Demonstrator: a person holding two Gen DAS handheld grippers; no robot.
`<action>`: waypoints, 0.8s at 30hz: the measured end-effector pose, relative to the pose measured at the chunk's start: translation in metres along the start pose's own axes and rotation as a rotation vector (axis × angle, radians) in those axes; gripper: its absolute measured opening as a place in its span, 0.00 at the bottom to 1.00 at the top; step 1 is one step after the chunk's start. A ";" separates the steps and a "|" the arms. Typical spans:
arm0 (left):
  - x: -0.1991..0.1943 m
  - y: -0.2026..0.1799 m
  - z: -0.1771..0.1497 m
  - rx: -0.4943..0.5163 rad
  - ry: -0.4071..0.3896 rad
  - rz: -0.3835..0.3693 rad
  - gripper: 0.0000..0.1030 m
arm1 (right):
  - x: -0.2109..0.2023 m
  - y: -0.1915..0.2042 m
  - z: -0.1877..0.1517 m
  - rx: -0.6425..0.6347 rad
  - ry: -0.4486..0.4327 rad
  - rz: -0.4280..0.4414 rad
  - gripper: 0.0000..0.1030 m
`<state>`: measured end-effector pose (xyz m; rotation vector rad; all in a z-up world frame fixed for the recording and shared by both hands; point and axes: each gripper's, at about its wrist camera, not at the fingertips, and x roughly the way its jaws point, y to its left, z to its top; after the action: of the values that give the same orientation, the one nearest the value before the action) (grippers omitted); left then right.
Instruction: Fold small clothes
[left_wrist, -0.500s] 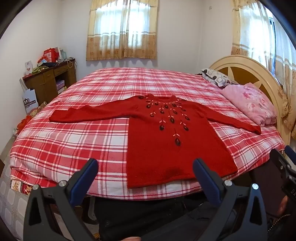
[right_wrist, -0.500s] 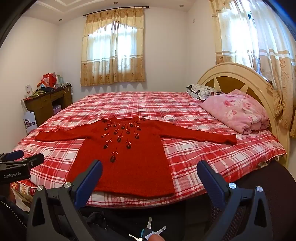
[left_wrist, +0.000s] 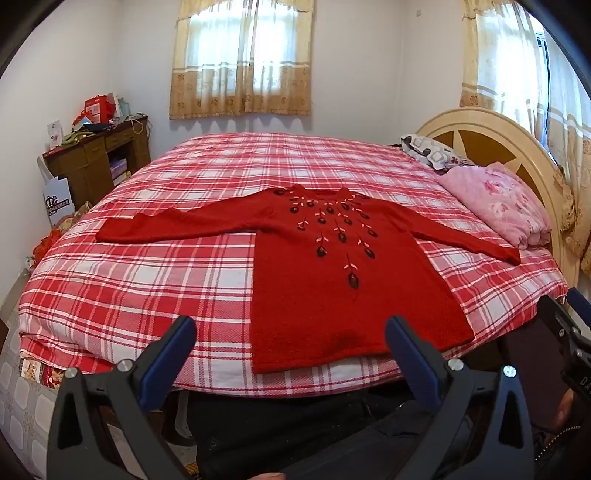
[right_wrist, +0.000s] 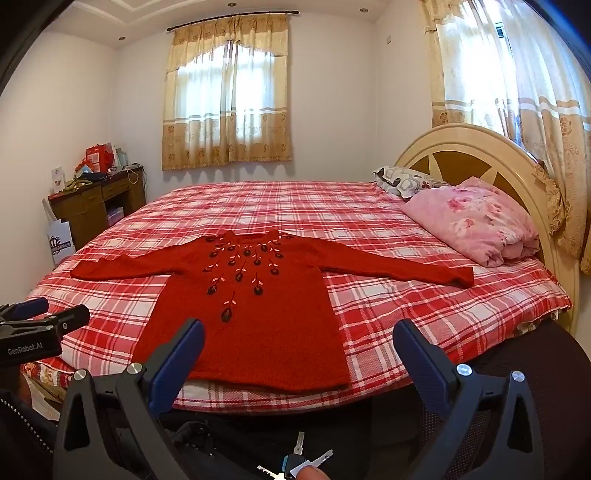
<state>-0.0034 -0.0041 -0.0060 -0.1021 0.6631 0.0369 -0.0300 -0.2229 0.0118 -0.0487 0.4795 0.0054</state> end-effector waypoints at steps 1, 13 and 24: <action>0.000 0.000 -0.001 -0.001 0.000 0.000 1.00 | -0.002 -0.003 0.002 -0.001 -0.001 0.001 0.99; 0.001 -0.004 0.000 0.002 0.007 0.001 1.00 | -0.003 -0.002 0.003 0.001 0.003 0.004 0.99; 0.001 -0.004 0.001 0.002 0.010 0.001 1.00 | -0.003 -0.002 0.003 0.001 0.002 0.002 0.99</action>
<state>-0.0016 -0.0079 -0.0053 -0.0998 0.6731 0.0366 -0.0312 -0.2245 0.0158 -0.0474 0.4816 0.0067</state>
